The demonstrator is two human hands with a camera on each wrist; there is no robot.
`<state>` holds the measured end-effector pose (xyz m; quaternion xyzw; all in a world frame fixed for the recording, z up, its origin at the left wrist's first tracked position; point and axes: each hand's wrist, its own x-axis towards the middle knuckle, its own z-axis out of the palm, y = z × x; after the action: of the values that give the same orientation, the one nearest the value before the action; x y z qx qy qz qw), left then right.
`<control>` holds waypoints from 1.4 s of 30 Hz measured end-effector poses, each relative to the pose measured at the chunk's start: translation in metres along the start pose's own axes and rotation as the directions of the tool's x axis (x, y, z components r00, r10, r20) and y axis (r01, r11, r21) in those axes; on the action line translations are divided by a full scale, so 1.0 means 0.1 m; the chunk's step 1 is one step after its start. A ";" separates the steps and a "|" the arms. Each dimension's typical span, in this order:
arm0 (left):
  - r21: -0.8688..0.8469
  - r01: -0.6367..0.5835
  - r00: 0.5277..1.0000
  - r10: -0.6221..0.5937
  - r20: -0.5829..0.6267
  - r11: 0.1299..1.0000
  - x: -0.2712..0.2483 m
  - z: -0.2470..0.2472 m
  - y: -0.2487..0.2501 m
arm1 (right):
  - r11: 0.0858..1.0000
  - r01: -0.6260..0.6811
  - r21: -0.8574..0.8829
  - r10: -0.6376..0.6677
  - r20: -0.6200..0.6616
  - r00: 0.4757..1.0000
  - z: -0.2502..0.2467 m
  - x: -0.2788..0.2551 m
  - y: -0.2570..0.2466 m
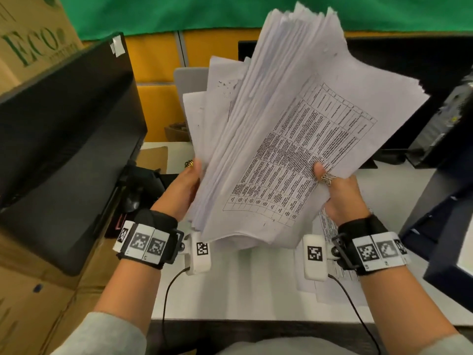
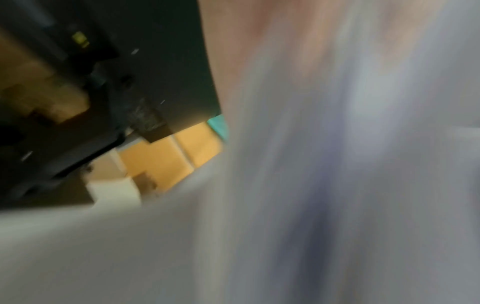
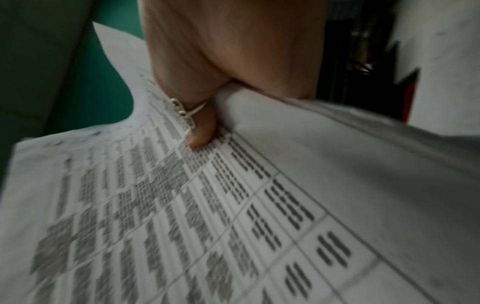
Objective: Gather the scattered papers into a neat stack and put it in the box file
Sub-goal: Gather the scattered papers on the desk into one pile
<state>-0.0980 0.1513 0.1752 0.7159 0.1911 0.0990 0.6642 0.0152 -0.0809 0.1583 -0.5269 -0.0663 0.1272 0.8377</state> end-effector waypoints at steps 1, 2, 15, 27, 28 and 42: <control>0.063 0.017 1.000 -0.017 0.003 0.998 0.05 0.01 -0.01 | 0.997 0.047 -0.059 -0.049 -0.035 0.998 0.01 0.01 -0.01; 0.131 0.004 1.000 -0.008 0.027 0.991 0.08 0.01 -0.01 | 0.993 0.076 -0.085 -0.082 -0.070 0.994 0.02 0.00 -0.02; 0.030 -0.335 0.880 0.324 -0.349 0.942 0.24 0.41 -0.28 | 0.831 0.499 -0.246 -0.529 -0.071 0.846 0.21 0.07 0.23; 0.066 -0.068 0.997 0.071 -0.042 0.996 0.45 0.17 -0.40 | 0.928 0.072 -0.366 -0.005 0.180 0.984 -0.16 0.18 0.41; 0.058 -0.070 0.997 0.072 -0.023 0.996 0.45 0.19 -0.36 | 0.927 0.081 -0.366 -0.011 0.190 0.982 -0.14 0.18 0.41; -0.010 -0.216 0.968 0.215 0.127 0.976 0.34 -0.08 0.15 | 0.942 0.117 -0.315 0.011 0.377 0.926 -0.12 0.30 -0.14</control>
<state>-0.0687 0.1719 0.1872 0.7386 0.0699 0.1244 0.6589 0.0493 -0.0887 0.1651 -0.6246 -0.2593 0.1888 0.7121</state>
